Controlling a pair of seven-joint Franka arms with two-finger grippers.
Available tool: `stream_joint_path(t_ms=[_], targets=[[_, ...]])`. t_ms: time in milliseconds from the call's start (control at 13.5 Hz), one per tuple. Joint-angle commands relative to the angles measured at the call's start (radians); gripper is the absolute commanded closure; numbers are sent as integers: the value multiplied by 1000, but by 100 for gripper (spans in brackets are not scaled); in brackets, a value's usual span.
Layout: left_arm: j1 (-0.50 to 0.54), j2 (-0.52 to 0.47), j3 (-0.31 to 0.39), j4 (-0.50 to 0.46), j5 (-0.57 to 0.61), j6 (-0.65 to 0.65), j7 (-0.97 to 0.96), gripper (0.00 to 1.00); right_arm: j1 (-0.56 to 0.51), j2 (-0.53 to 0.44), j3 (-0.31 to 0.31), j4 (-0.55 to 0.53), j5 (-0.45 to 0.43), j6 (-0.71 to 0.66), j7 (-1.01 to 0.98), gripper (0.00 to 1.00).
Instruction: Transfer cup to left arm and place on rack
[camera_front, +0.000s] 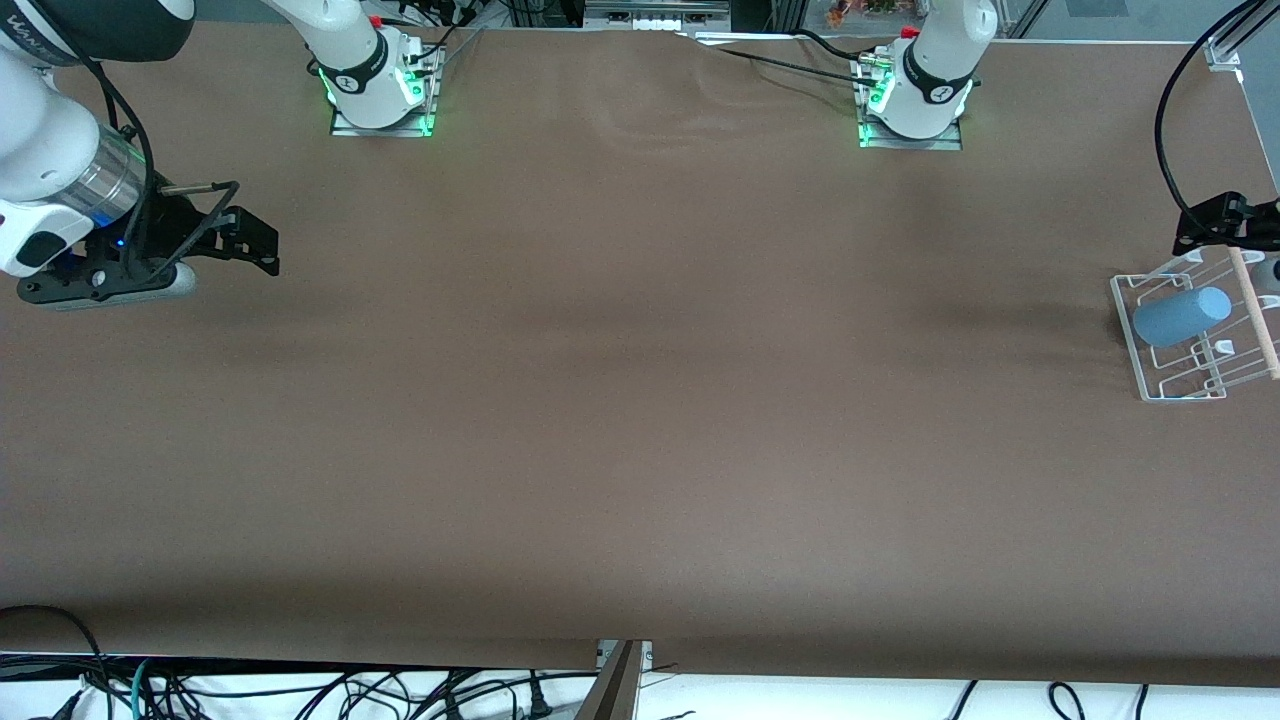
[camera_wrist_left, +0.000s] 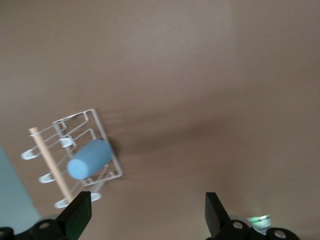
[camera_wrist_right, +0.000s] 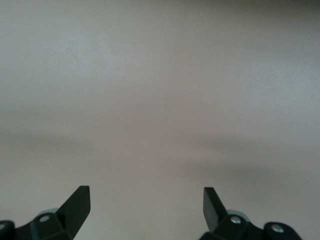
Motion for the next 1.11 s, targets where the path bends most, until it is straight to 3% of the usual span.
stream_joint_path(t_ms=[0, 222, 519, 1037], targets=[[6, -12, -21, 23, -107, -62, -196, 0, -2, 7, 4, 20, -1, -5, 1, 0], [10, -48, -61, 21, -115, -81, -388, 0, -1, 7, 4, 20, -1, -4, -1, 0], [13, -81, -99, 23, -110, -75, -390, 0, -1, 7, 4, 22, -1, 1, 1, 0], [3, -49, -105, 40, -110, -79, -382, 0, -1, 7, 4, 20, -1, 1, 1, 0]])
